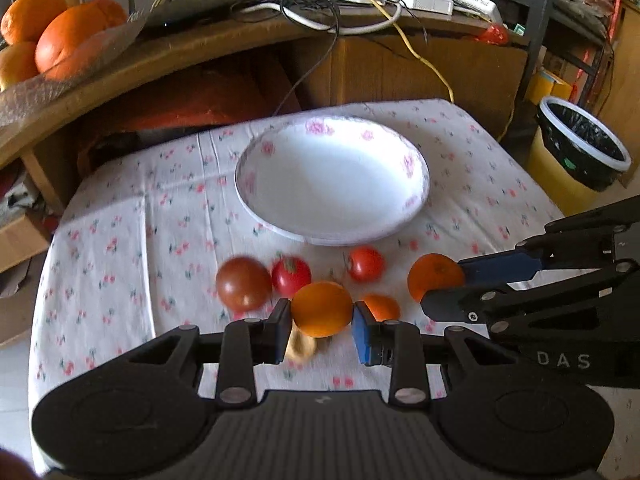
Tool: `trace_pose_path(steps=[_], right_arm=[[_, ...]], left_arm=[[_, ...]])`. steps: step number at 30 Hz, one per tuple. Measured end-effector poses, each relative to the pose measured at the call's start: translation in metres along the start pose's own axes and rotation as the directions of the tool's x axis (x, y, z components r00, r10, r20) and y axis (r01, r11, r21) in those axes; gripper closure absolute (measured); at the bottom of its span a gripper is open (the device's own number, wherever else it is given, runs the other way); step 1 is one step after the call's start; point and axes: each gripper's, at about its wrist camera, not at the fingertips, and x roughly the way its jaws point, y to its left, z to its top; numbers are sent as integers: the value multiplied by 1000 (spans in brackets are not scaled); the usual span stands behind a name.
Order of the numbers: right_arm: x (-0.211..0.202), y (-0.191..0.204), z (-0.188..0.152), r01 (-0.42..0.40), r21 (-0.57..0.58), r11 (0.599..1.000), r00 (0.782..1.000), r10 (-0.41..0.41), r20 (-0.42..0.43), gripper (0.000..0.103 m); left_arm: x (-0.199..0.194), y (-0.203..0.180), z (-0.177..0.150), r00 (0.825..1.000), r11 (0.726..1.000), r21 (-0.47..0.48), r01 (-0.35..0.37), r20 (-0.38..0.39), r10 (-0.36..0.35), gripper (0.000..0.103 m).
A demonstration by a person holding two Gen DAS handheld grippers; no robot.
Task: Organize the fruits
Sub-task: 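Carry both held oranges over the white bowl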
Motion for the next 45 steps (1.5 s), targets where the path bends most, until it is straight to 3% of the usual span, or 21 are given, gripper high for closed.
trace_pose_path(steps=[14,32,45], right_arm=[[34,-25,39,29,9,1000,999,-29,28,77],[57,-39,50,23,0,1000,1000,-23,15,74],[60,-42,50,39,2,999,999,-39,13,73]], left_arm=[[43,13,44,999,998,-38,-43,11,43,63],[62,9,55,994,995,14,-100,34,100,64],[65,8,55,995,995,16,-96,35,96,62]])
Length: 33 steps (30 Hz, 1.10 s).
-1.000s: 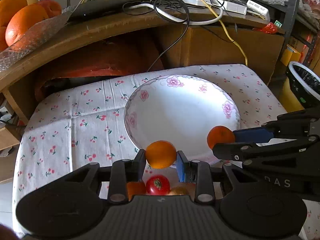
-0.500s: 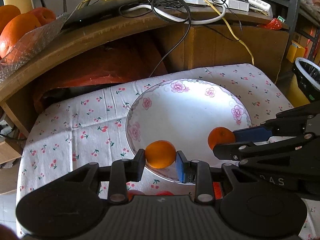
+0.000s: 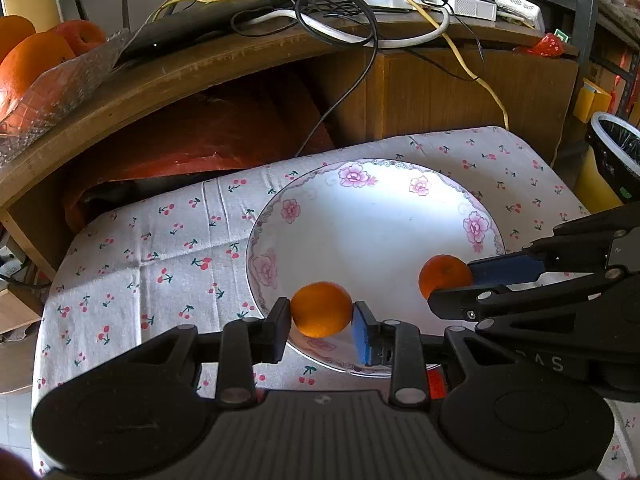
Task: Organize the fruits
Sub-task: 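Carry both held oranges over the white bowl, then open the left gripper over the bowl while the right gripper releases its orange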
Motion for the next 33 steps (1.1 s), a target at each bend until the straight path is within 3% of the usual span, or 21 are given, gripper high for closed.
trace_pose_path(steps=[12,33], right_arm=[[-2,-1,1,8,7,1000,1000,-8,4,71],[-24,0,5,12,2,1000,999,-12,51,62]], left_arm=[[0,1,1,1000,1000,-12,5,-2,-5,62],[-17,7,2,999,999,-27,17,36,-16,52]])
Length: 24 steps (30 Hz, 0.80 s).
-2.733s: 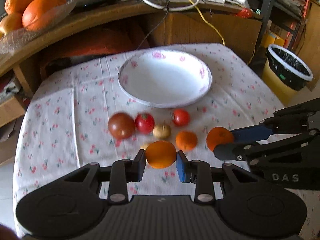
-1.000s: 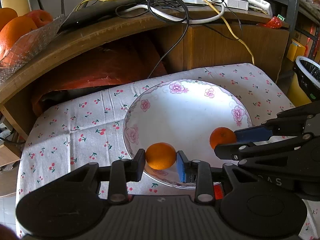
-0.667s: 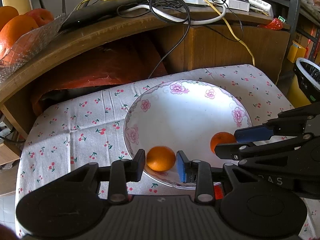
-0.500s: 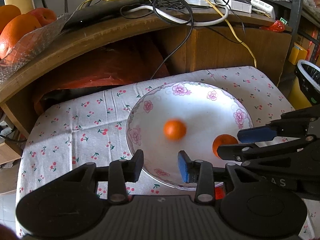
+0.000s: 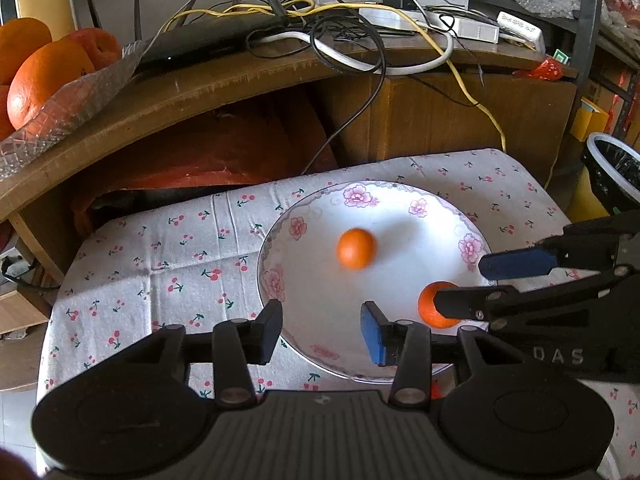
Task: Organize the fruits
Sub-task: 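Open the left gripper over the bowl while the right gripper releases its orange, then move both grippers back toward the remaining fruit on the tablecloth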
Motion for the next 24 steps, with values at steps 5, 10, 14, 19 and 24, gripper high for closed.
trace_pose_path(steps=[5,10,14,19,24], right_arm=[[-7,3,-3,-7,-13,1000,1000,7,2,61],[-15,7,-13,-21,-34,999,1000,21,-16,61],[-22,13,-22,-44,-50,998,999,43,-30,61],[-27,27,-33,-88,-86,992,995,82,-65,61],[-24,38,-38,-114,-102,988,990,105,-95,61]], left_arm=[[-7,-3,-3,1000,1000,21,7,4,-7,51],[-18,0,-11,1000,999,28,17,5,-17,50],[-25,7,-19,1000,999,27,23,-4,-23,50],[-35,10,-29,999,999,34,38,-10,-38,50],[-41,9,-38,998,997,53,54,-26,-53,50]])
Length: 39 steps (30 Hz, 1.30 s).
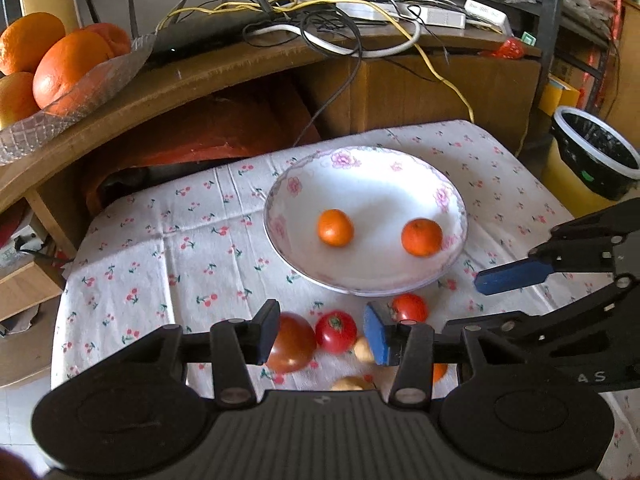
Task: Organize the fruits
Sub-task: 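Move both grippers back toward the remaining fruit on the tablecloth, then grasp an orange with the right gripper while the left grasps a small brown fruit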
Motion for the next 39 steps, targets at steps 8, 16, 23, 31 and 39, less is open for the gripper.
trace_pose_path(steps=[8,16,23,31,39], right_arm=[[4,10,-8,-35,-22,999,999,34,-36,61],[16,22,-11,-62,-58,996,996,57,-76,62],[23,24,-11,-73,-66,995,993,67,-97,62],[30,23,-12,-75,-58,996,991,68,-114,80],[27,17,-12,-58,-40,997,992,53,-117,82]], left_arm=[[-7,-2,-17,999,998,42,36,-28,-35,50],[-7,-1,-31,997,996,70,51,-67,-47,50],[-6,4,-37,995,996,68,63,-84,-57,50],[-5,5,-39,993,994,71,77,-95,-71,50],[2,-3,-40,990,991,85,100,-112,-91,50]])
